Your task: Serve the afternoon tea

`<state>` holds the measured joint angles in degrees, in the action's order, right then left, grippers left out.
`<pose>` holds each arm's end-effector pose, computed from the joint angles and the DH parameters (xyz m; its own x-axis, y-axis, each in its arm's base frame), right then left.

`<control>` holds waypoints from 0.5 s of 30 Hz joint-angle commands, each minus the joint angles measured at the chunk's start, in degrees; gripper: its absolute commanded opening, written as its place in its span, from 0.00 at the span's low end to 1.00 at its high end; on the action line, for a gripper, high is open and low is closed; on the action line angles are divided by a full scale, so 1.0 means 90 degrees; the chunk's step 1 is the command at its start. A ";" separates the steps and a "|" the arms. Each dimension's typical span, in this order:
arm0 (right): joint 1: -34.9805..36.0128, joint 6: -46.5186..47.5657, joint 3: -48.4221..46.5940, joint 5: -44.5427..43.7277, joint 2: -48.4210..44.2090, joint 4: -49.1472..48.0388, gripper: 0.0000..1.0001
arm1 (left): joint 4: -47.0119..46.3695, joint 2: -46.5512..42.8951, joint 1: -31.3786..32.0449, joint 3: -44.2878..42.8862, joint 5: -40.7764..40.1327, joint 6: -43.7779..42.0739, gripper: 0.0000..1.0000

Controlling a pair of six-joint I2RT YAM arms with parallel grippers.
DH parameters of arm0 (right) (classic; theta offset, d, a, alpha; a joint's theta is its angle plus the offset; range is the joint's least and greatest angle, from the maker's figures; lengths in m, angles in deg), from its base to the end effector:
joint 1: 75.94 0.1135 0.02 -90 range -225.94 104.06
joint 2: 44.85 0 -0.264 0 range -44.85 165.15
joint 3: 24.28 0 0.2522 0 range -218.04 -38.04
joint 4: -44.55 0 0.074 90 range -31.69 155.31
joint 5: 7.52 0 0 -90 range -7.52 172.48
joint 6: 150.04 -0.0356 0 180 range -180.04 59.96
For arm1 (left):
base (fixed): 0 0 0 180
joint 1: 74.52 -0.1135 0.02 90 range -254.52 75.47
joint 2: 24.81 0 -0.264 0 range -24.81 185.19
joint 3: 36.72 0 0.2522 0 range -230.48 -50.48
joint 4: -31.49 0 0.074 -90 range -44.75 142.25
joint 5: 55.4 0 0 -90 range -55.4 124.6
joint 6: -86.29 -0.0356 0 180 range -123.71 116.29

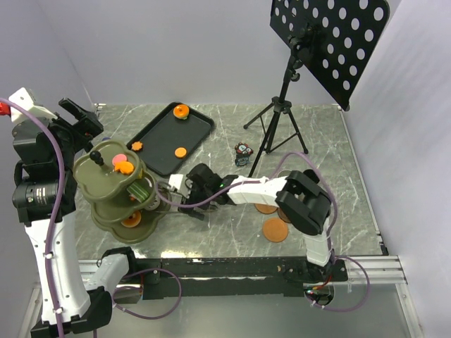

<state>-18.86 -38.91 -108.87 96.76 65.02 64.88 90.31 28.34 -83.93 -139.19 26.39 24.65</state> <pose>0.2174 0.3520 0.1765 -0.0352 -0.6972 -0.7160 -0.9863 0.1399 -0.0878 0.1312 0.0269 0.4980 -0.0004 -0.4766 -0.8791 -0.3420 0.8262 -0.4478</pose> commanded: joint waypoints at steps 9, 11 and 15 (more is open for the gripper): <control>0.0279 0.0280 -0.0089 -0.0991 0.0362 -0.0573 0.80 | -0.0182 -0.0016 -0.0068 0.0051 0.0062 0.0003 1.00; 0.0289 0.0289 -0.0041 -0.1011 0.0274 -0.0554 0.71 | -0.0182 -0.0036 -0.0068 0.0071 0.0043 0.0003 1.00; 0.0298 0.0280 0.0203 -0.0982 -0.0135 -0.0544 0.58 | -0.0173 -0.0055 -0.0068 0.0091 0.0023 -0.0036 1.00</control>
<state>-16.23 -37.08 -108.84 89.29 67.73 61.58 90.29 28.54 -84.22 -138.53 26.39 24.56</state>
